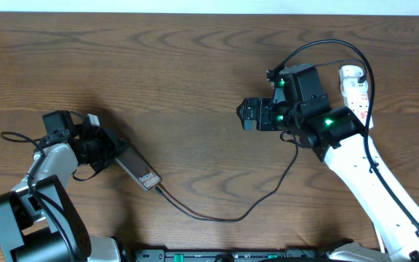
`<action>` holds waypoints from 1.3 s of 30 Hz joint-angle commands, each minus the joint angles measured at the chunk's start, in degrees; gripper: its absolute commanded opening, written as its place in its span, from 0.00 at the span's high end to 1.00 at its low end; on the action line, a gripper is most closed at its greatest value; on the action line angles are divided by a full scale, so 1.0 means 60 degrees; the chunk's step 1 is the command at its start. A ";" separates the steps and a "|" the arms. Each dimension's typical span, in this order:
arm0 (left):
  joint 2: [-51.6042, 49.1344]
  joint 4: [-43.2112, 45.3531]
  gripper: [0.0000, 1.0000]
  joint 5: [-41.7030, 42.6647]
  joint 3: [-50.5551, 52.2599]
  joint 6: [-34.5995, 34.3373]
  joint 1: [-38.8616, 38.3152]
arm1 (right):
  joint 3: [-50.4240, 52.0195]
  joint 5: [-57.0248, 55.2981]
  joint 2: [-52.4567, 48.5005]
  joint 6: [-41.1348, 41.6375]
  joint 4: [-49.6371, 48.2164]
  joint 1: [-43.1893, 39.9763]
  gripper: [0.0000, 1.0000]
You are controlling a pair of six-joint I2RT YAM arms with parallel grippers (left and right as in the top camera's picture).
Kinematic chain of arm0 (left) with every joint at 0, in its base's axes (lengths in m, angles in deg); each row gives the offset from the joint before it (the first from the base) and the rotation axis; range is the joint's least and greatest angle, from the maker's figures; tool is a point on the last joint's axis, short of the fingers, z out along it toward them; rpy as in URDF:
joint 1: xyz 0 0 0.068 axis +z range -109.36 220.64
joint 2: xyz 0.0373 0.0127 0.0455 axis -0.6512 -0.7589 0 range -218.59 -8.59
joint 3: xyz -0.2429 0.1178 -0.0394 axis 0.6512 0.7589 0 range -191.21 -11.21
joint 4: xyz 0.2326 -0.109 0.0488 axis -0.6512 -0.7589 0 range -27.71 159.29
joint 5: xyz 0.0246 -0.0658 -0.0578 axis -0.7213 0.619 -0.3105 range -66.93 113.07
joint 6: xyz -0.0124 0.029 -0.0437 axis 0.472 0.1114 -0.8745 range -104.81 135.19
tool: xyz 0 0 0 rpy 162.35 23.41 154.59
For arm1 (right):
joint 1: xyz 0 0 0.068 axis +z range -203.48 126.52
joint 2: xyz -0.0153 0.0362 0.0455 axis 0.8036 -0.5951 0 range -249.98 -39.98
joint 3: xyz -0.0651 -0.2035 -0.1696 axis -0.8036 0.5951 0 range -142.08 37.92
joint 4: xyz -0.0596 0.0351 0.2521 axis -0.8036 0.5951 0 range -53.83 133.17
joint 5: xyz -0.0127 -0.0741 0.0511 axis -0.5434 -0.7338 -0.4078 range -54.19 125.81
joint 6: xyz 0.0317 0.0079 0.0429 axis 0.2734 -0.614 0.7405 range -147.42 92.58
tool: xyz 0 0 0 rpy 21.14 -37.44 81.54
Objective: Plug charger to phone and switch on socket
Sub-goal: 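Lower the phone flat onto the table with the left gripper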
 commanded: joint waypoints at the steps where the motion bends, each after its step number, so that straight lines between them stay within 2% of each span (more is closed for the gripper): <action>1: 0.0022 -0.0051 0.93 0.0091 0.0066 -0.0197 -0.0018 | -0.0069 -0.0102 0.0084 -0.0168 0.0036 0.0051 0.01; 33: 0.0015 0.0062 0.93 0.0080 0.0514 -0.0375 -0.0018 | -0.0066 -0.0240 0.0084 -0.0200 0.0073 0.0051 0.01; 39: 0.0004 0.0076 0.93 -0.0310 0.0889 -0.0412 -0.0018 | -0.0066 -0.0244 0.0084 -0.0200 0.0069 0.0051 0.01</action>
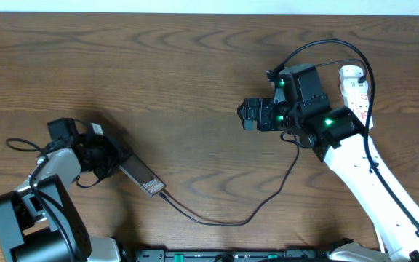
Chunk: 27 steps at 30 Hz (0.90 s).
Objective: Plug charger to phone and switch on socket
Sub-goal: 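Lower the phone flat onto the table with the left gripper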
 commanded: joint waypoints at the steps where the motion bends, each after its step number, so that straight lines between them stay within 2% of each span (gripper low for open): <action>1: 0.0004 -0.0025 0.93 -0.0262 0.0277 -0.0051 -0.0022 | -0.0066 -0.0146 0.0084 -0.0135 0.0036 0.0051 0.01; 12: 0.0004 0.0102 0.93 -0.0270 0.0328 -0.0124 -0.0022 | -0.0066 -0.0146 0.0084 -0.0135 0.0036 0.0051 0.01; 17: 0.0004 0.0102 0.79 -0.0262 0.0328 -0.0226 -0.0022 | -0.0066 -0.0146 0.0084 -0.0135 0.0040 0.0051 0.01; 27: 0.0004 0.0040 0.78 -0.0262 0.0328 -0.0226 -0.0022 | -0.0066 -0.0146 0.0084 -0.0135 0.0044 0.0051 0.01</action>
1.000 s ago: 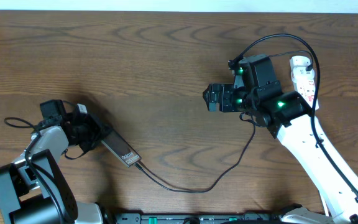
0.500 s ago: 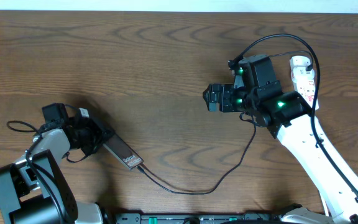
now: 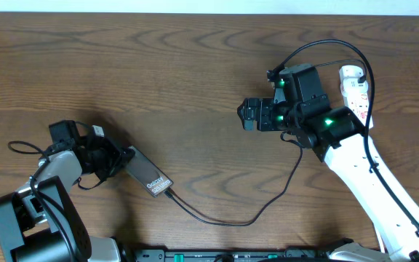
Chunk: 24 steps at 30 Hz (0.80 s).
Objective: Plug charger to phone and switch on socket
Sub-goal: 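Lower the phone flat onto the table with the left gripper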
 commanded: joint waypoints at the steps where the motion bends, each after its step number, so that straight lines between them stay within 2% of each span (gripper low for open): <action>1: -0.0055 -0.0124 0.77 -0.0426 0.0146 -0.0055 -0.0018 | -0.0066 -0.0146 0.0084 -0.0135 0.0040 0.0051 0.01; 5: -0.0055 -0.0335 0.69 -0.0430 0.0146 -0.0055 -0.0018 | -0.0066 -0.0146 0.0084 -0.0135 0.0076 0.0051 0.01; 10: -0.0055 -0.0623 0.63 -0.0459 0.0146 -0.0055 -0.0018 | -0.0066 -0.0146 0.0084 -0.0135 0.0102 0.0051 0.01; 21: -0.0055 -0.1024 0.61 -0.0539 0.0146 -0.0055 -0.0018 | -0.0066 -0.0146 0.0084 -0.0138 0.0109 0.0051 0.01; 24: -0.0055 -0.1056 0.57 -0.0535 0.0146 -0.0055 -0.0018 | -0.0066 -0.0146 0.0084 -0.0138 0.0113 0.0051 0.01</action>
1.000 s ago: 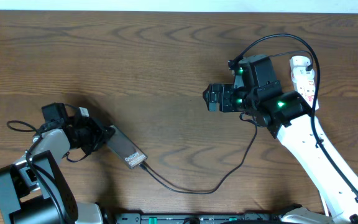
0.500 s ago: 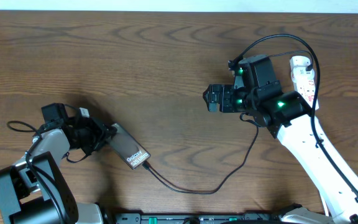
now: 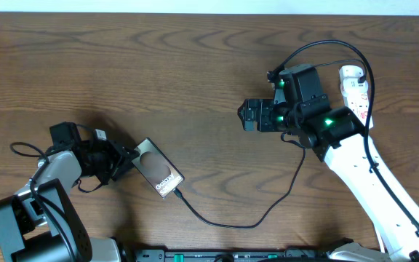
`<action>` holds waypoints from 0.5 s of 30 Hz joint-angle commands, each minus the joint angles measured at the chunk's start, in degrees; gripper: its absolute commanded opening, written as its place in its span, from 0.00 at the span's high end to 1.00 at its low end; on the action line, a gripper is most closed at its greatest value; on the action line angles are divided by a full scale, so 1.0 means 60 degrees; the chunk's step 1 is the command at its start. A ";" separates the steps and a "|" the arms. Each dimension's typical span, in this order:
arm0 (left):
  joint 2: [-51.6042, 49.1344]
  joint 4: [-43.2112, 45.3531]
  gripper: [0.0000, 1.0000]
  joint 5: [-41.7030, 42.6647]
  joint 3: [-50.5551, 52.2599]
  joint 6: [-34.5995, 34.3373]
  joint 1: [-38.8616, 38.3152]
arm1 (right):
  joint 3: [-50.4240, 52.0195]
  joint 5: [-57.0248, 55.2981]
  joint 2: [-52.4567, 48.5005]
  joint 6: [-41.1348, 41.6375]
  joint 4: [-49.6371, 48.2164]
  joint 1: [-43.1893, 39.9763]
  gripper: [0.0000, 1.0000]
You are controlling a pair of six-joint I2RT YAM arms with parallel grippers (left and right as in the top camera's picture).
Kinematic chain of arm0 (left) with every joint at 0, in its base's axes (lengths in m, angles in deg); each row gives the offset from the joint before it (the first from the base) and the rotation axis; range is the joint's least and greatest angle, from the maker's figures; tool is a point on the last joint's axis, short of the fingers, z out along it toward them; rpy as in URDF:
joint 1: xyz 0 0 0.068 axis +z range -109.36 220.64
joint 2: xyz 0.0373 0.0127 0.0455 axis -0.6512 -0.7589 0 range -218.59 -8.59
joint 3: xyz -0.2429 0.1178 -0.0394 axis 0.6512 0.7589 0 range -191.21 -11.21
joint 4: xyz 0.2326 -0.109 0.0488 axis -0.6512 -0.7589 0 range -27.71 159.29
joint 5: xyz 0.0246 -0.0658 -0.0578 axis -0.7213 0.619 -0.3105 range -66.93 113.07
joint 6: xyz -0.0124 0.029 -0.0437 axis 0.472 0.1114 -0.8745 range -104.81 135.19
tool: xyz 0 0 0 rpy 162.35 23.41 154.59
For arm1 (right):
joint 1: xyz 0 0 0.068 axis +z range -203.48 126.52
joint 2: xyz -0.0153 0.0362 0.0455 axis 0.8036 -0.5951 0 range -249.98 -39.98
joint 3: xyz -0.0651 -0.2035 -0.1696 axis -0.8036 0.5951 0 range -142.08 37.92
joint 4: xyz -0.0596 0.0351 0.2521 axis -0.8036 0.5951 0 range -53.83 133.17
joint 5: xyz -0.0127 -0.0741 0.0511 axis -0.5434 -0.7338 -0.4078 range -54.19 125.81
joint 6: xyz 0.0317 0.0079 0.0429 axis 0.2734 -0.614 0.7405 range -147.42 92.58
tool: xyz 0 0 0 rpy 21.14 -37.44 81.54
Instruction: Plug charger to phone and switch on socket
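The dark phone (image 3: 157, 168) lies flat on the table at the front left, its "Galaxy" back facing up. The black charger cable (image 3: 231, 223) is plugged into its lower right end and runs right in a loop, passing under my right arm. My left gripper (image 3: 126, 159) stands open just at the phone's upper left end. The white socket strip (image 3: 354, 86) with a red switch lies at the far right, partly hidden by the right arm. My right gripper (image 3: 246, 115) hovers over mid-table, left of the strip, shut on nothing.
The wooden table (image 3: 158, 65) carries nothing else. A thin loose wire (image 3: 22, 148) trails left of the left arm. The right arm's white link (image 3: 373, 189) crosses the right front corner.
The phone stood on its edge between the left fingers; now it lies flat, shifted a little right, and the left gripper has let it go. The right arm has not moved.
The left gripper held the plugged-in phone on edge at the front left. It then stood slightly lower with the phone, and the cable loop shifted with it. Now the phone lies flat and free. The right gripper stayed over mid-table throughout.
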 commanded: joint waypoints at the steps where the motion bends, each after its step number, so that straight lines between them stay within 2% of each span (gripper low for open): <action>1: -0.0189 -0.0168 0.56 -0.0860 0.0178 -0.0025 -0.0018 | -0.0066 -0.0142 0.0084 -0.0138 0.0011 0.0051 0.01; 2: -0.0189 -0.0164 0.55 -0.0860 0.0178 -0.0025 -0.0018 | -0.0066 -0.0142 0.0084 -0.0135 0.0011 0.0051 0.01; 5: -0.0178 -0.0131 0.40 -0.0852 0.0120 -0.0025 0.0015 | -0.0066 -0.0146 0.0084 -0.0135 0.0011 0.0047 0.01; 7: -0.0117 -0.0146 0.34 -0.0809 -0.0004 -0.0025 0.0080 | -0.0066 -0.0149 0.0087 -0.0135 0.0007 0.0029 0.01; 12: 0.0528 -0.0535 0.30 -0.0372 -0.0685 -0.0033 0.0426 | -0.0066 -0.0262 0.0087 -0.0135 0.0004 0.0022 0.01; 15: 0.1137 -0.0616 0.24 0.0186 -0.1129 -0.0033 0.0557 | -0.0066 -0.0441 0.0087 -0.0131 0.0004 0.0007 0.01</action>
